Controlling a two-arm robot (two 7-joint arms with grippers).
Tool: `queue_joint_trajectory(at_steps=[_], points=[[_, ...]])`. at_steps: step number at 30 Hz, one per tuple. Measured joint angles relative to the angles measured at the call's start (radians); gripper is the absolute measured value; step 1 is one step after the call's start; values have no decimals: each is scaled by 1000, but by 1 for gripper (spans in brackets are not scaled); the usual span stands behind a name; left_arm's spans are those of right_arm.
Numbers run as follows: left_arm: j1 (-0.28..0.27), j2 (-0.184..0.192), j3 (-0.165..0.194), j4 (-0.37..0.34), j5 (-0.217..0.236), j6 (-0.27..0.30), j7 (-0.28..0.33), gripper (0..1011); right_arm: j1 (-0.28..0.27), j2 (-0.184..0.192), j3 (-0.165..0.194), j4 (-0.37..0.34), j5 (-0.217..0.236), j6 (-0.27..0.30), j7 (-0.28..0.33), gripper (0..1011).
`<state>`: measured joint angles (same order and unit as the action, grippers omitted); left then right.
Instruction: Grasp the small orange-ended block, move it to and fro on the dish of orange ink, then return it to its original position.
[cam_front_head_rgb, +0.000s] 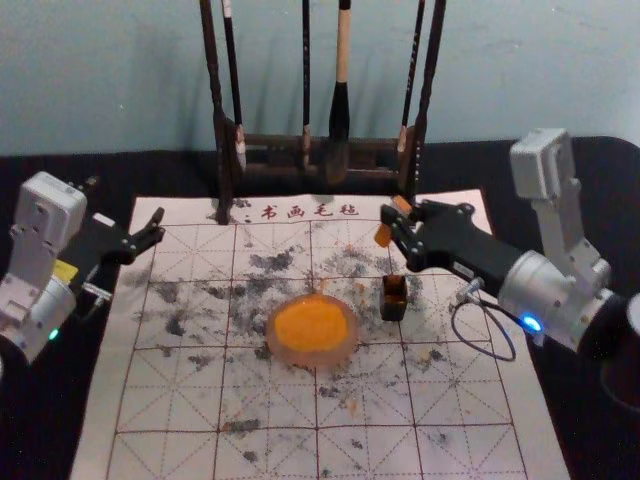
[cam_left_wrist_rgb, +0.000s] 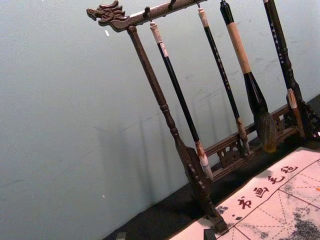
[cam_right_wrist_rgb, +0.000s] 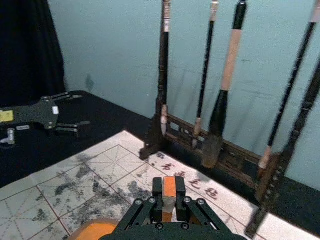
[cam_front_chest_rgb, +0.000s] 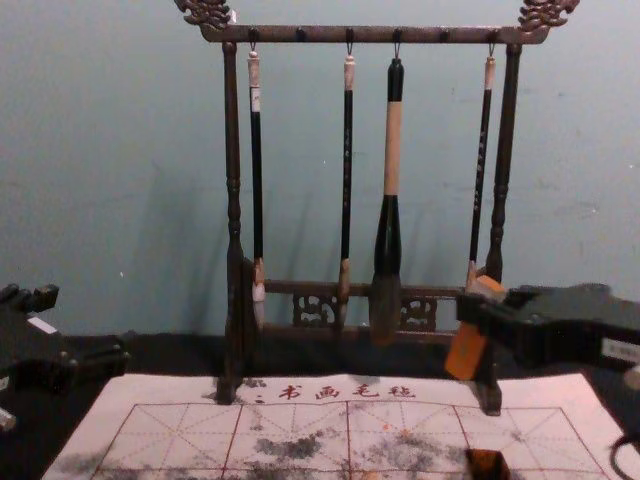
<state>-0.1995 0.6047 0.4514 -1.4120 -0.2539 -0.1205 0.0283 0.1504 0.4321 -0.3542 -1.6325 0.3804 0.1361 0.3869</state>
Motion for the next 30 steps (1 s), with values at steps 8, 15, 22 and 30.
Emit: queue_joint_trajectory(at_steps=[8, 15, 22, 30], points=[[0, 0, 0, 0, 0, 0, 0, 1001, 84, -3, -73, 51, -2, 62, 62, 110], [0, 0, 0, 0, 0, 0, 0, 1001, 140, -3, -139, 98, -10, 110, 106, 110], [0, 0, 0, 0, 0, 0, 0, 1001, 185, -4, -188, 144, -9, 151, 136, 110], [0, 0, 0, 0, 0, 0, 0, 1001, 219, -16, -221, 184, -9, 171, 142, 110]])
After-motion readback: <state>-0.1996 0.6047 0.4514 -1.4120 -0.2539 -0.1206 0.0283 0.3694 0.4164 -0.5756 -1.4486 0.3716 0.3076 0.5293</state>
